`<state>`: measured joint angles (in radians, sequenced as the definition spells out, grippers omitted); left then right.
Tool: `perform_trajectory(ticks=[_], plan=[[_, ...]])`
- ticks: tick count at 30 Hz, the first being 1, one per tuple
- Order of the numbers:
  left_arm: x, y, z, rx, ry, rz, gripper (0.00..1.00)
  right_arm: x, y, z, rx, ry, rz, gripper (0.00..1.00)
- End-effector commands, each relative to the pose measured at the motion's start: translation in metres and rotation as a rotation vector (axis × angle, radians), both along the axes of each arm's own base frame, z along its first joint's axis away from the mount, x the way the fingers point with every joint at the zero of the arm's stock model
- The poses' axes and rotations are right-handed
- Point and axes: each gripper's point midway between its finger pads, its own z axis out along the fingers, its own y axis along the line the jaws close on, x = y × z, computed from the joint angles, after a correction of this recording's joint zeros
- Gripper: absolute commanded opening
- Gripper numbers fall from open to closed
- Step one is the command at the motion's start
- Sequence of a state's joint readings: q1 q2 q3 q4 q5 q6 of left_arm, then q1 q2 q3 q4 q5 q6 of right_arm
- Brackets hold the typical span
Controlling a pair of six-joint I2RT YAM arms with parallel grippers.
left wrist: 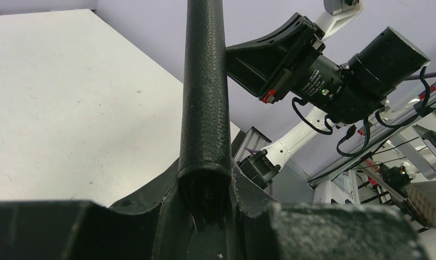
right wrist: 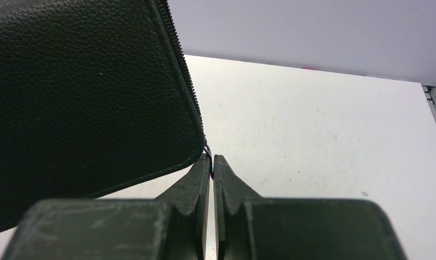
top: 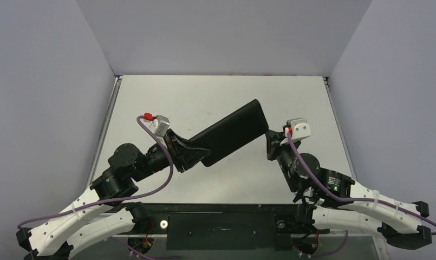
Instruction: Sort the hair-cutting tools
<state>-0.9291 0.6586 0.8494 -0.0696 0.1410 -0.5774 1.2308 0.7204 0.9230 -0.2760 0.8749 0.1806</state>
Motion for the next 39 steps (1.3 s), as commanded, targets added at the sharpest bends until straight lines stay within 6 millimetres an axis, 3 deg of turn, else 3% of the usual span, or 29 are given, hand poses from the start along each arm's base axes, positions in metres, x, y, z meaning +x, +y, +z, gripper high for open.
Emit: perform_trajectory(ticks=[1, 10, 17, 39], plan=[[-0.002, 0.021, 0.052, -0.086, -0.105, 0.052, 0.00, 0.002, -0.041, 0.004, -0.059, -0.018, -0.135, 0.00], [-0.025, 0.017, 0.046, -0.030, -0.139, -0.070, 0.00, -0.003, -0.047, 0.009, -0.098, -0.038, -0.087, 0.00], [-0.034, 0.010, 0.030, 0.053, -0.122, -0.143, 0.00, -0.007, -0.045, 0.019, -0.162, -0.064, -0.020, 0.00], [-0.014, -0.018, -0.023, 0.261, 0.006, -0.173, 0.00, -0.012, -0.033, 0.031, -0.284, -0.084, 0.066, 0.00]])
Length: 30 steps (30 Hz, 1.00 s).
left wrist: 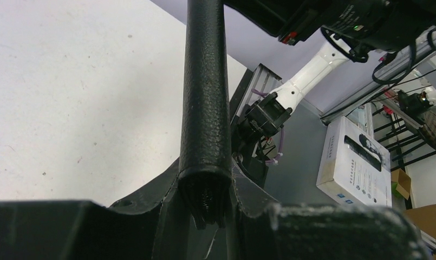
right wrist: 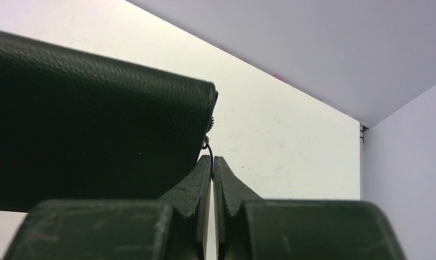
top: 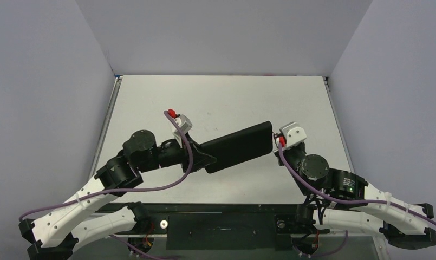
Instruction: Sort the hair-cutting tools
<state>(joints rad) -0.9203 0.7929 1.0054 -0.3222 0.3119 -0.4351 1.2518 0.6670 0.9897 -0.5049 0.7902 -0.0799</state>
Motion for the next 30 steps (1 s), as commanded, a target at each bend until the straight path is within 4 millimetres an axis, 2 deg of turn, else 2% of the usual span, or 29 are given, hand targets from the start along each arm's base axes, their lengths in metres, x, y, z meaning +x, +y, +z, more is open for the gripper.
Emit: perform_trajectory(ticks=[1, 9, 11, 12, 13, 14, 15, 16, 17, 18, 19, 20, 21, 23, 26, 27, 28, 29, 30], plan=[[0.001, -0.003, 0.003, 0.020, 0.001, -0.016, 0.00, 0.002, -0.012, 0.035, 0.066, -0.053, -0.047, 0.00], [0.006, 0.001, 0.005, 0.005, -0.015, 0.023, 0.00, 0.000, -0.013, 0.032, 0.080, -0.041, -0.041, 0.00], [0.008, 0.004, 0.007, -0.010, -0.025, 0.045, 0.00, -0.001, -0.012, 0.028, 0.093, -0.023, -0.041, 0.12], [0.008, 0.006, 0.012, -0.032, -0.035, 0.055, 0.00, -0.002, -0.012, 0.026, 0.105, -0.009, -0.039, 0.22], [0.011, 0.007, 0.009, -0.033, -0.034, 0.076, 0.00, -0.002, -0.011, 0.024, 0.120, 0.001, -0.039, 0.28], [0.012, 0.009, 0.014, -0.062, -0.042, 0.089, 0.00, -0.003, -0.009, 0.019, 0.127, 0.014, -0.037, 0.41], [0.017, 0.010, 0.008, -0.062, -0.036, 0.117, 0.00, -0.004, -0.007, 0.017, 0.160, 0.030, -0.040, 0.51], [0.020, 0.014, 0.015, -0.095, -0.043, 0.152, 0.00, -0.004, -0.005, 0.012, 0.167, 0.041, -0.035, 0.67], [0.023, 0.014, 0.007, -0.100, -0.023, 0.170, 0.00, -0.005, -0.002, 0.005, 0.194, 0.060, -0.039, 0.72], [0.027, 0.018, 0.013, -0.136, -0.034, 0.203, 0.00, -0.004, -0.001, 0.003, 0.229, 0.064, -0.045, 0.75], [0.030, 0.018, 0.003, -0.141, -0.009, 0.223, 0.00, -0.004, 0.003, -0.007, 0.268, 0.087, -0.058, 0.76], [0.034, 0.023, 0.010, -0.184, -0.017, 0.256, 0.00, -0.004, 0.003, -0.006, 0.331, 0.089, -0.067, 0.78], [0.038, 0.024, 0.000, -0.193, 0.015, 0.279, 0.00, -0.003, 0.009, -0.013, 0.406, 0.113, -0.077, 0.80], [0.044, 0.028, -0.002, -0.259, 0.045, 0.316, 0.00, -0.004, 0.015, -0.021, 0.539, 0.148, -0.065, 0.85], [0.053, 0.032, -0.010, -0.339, 0.102, 0.351, 0.00, -0.005, 0.032, -0.027, 0.702, 0.221, 0.030, 0.87], [0.059, 0.033, -0.012, -0.366, 0.146, 0.368, 0.00, -0.011, 0.048, -0.030, 0.760, 0.275, 0.109, 0.87], [0.060, 0.031, -0.018, -0.385, 0.164, 0.348, 0.00, -0.003, 0.045, -0.032, 0.791, 0.280, 0.096, 0.88], [0.067, 0.031, -0.023, -0.416, 0.224, 0.355, 0.00, -0.010, 0.061, -0.036, 0.844, 0.341, 0.179, 0.88], [0.064, 0.027, -0.025, -0.449, 0.236, 0.306, 0.00, -0.002, 0.059, -0.036, 0.911, 0.360, 0.163, 0.88]])
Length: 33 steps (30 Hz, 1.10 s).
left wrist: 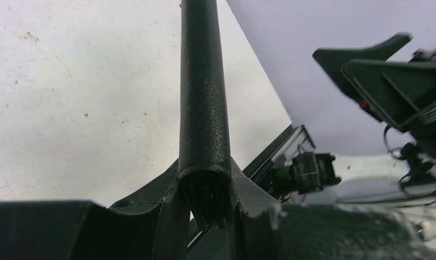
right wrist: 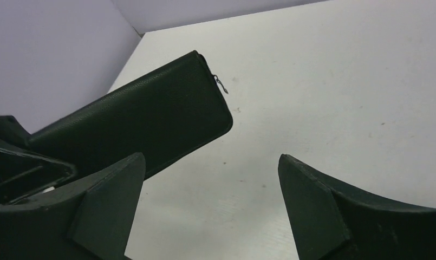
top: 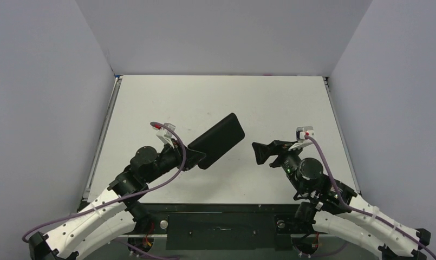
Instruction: Sort the hair-cutting tools
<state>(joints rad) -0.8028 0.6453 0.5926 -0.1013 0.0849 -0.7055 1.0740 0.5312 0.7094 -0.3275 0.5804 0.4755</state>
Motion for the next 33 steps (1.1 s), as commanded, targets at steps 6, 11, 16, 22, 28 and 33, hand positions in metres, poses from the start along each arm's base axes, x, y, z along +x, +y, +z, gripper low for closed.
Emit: perform_trajectory(ticks=[6, 11, 16, 22, 28, 33], plan=[[0.023, -0.002, 0.057, -0.543, 0.028, 0.001, 0.00, 0.006, 0.056, -0.008, 0.638, 0.179, 0.289, 0.88], [0.048, 0.010, 0.018, -0.551, 0.095, 0.155, 0.00, 0.012, 0.055, -0.029, 0.675, 0.212, 0.286, 0.88], [0.064, -0.002, -0.011, -0.492, 0.156, 0.171, 0.00, 0.016, 0.053, -0.055, 0.642, 0.268, 0.240, 0.87], [0.087, -0.023, -0.049, -0.391, 0.224, 0.176, 0.00, 0.025, 0.035, -0.086, 0.527, 0.292, 0.115, 0.82], [0.109, -0.044, -0.065, -0.351, 0.254, 0.150, 0.00, 0.022, 0.016, -0.098, 0.439, 0.276, 0.048, 0.82], [0.124, -0.066, -0.077, -0.333, 0.305, 0.088, 0.00, 0.019, 0.007, -0.107, 0.371, 0.293, 0.018, 0.82]])
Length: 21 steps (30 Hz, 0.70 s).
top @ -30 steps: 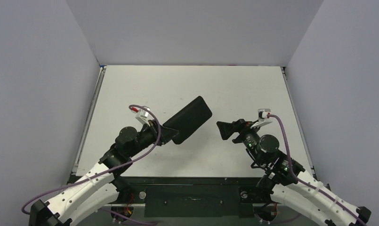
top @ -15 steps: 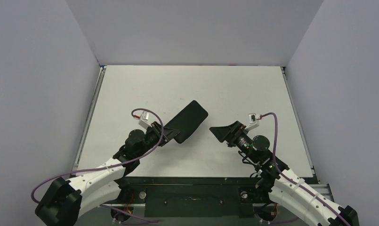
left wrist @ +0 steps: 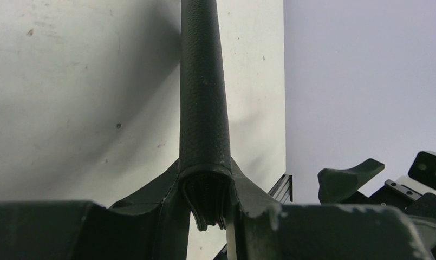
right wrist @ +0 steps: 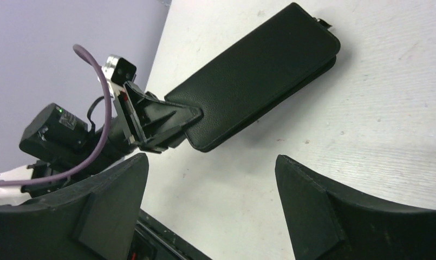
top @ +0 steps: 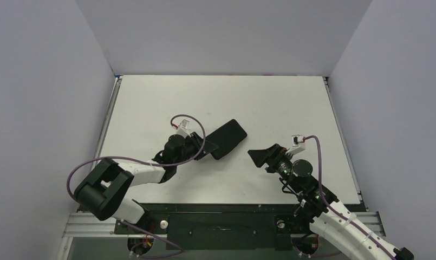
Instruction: Sort the hair-cutting tools
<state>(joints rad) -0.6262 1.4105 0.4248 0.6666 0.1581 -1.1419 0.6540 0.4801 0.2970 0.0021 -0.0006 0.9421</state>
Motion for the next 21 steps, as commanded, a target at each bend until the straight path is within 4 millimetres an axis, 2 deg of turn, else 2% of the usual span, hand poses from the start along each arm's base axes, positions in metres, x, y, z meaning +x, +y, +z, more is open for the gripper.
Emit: perform_trajectory(ticks=[1, 4, 7, 10, 14, 21], plan=[[0.029, -0.031, 0.054, -0.130, -0.138, -0.068, 0.00, 0.004, -0.015, -0.007, -0.095, 0.001, -0.053, 0.82], [0.041, -0.030, 0.032, -0.064, -0.064, -0.031, 0.00, 0.004, -0.020, -0.008, -0.135, 0.006, -0.064, 0.82], [0.049, -0.024, 0.012, 0.045, -0.006, 0.008, 0.14, 0.004, -0.023, -0.006, -0.156, -0.006, -0.068, 0.82], [0.050, -0.016, -0.005, 0.156, 0.035, 0.008, 0.23, 0.004, -0.024, -0.004, -0.183, -0.011, -0.064, 0.82], [0.051, -0.010, -0.014, 0.251, 0.056, -0.007, 0.37, 0.005, -0.028, 0.000, -0.223, -0.019, -0.070, 0.83], [0.048, 0.002, -0.018, 0.333, 0.047, -0.008, 0.44, 0.006, -0.032, 0.001, -0.243, -0.023, -0.083, 0.83]])
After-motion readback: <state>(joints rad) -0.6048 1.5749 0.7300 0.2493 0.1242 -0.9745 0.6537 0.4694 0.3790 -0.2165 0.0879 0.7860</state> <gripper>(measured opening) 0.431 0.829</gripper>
